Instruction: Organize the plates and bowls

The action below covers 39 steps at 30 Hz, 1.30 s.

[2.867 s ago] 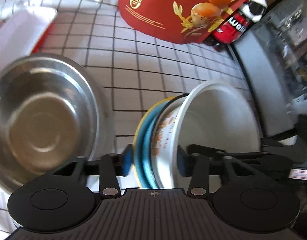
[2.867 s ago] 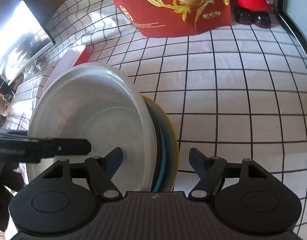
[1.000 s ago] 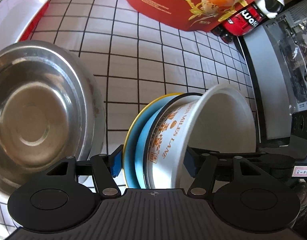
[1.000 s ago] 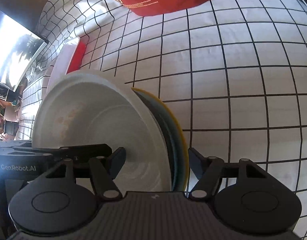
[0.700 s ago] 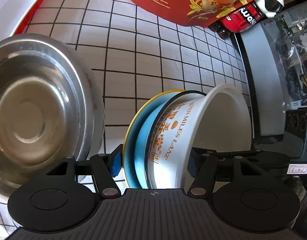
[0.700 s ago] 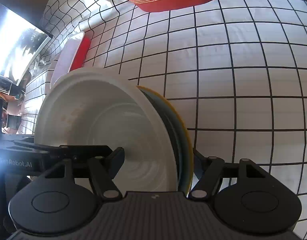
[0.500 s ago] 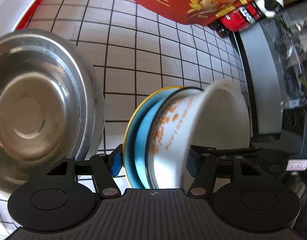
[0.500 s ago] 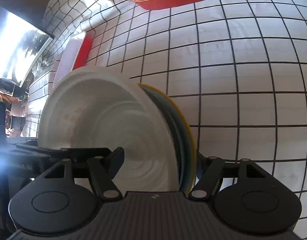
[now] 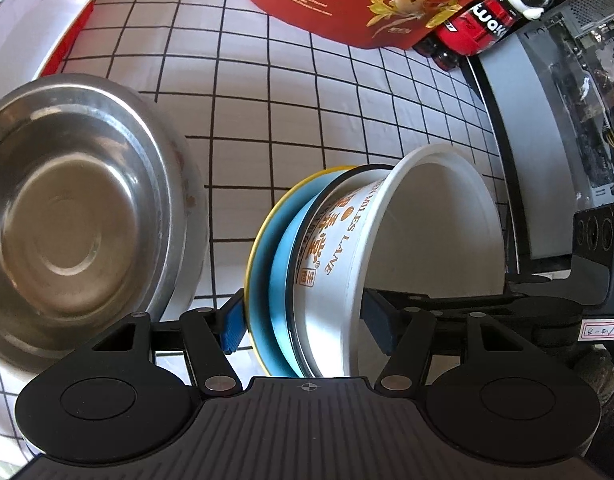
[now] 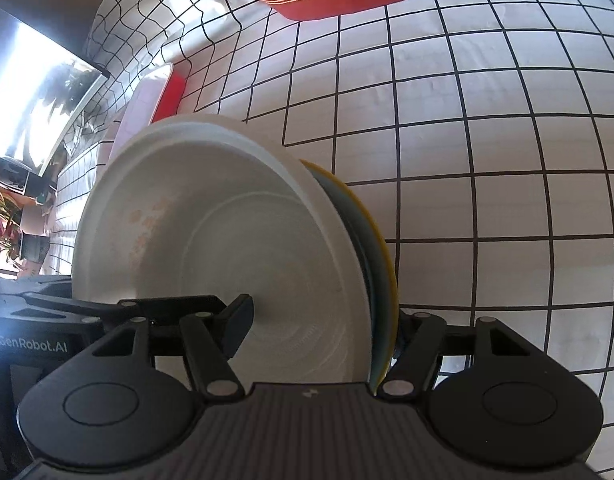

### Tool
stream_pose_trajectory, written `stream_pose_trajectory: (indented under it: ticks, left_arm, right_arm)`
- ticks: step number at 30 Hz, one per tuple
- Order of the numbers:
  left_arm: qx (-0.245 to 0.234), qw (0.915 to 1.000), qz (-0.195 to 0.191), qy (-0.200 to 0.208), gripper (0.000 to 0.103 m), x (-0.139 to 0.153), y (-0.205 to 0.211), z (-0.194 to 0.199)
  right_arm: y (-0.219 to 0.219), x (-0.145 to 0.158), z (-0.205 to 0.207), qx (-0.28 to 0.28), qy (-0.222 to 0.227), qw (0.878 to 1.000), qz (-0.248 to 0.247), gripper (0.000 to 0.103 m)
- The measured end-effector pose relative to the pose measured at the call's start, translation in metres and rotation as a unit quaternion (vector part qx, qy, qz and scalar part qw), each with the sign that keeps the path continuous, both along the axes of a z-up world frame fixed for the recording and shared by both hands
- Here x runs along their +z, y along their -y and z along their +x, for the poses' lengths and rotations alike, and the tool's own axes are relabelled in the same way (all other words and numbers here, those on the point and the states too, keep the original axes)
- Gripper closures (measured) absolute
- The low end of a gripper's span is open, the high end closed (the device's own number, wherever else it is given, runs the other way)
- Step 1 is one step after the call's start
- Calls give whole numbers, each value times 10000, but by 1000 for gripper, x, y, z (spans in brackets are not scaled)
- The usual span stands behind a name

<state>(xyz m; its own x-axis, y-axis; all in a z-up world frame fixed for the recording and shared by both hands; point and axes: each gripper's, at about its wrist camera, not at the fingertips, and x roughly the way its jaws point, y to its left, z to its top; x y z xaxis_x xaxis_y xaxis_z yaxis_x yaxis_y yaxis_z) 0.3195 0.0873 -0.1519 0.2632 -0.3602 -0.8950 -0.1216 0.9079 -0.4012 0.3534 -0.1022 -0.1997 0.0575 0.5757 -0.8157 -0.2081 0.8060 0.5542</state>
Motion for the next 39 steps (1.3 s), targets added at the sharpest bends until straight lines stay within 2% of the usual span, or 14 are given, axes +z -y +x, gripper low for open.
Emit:
stream_pose_trajectory:
  ticks: [11, 31, 39]
  left_arm:
    - [-119, 9998, 80, 151, 38, 2, 2, -1]
    - [-83, 9998, -201, 1, 38, -6, -9, 0]
    - [-126, 9996, -216, 125, 38, 2, -11, -1]
  right_arm:
    - [0, 1, -3, 11, -3, 10000, -21, 35]
    - [-9, 3, 4, 19, -210, 9994, -282, 35]
    - [-11, 14, 4, -53, -181, 9993, -318, 35]
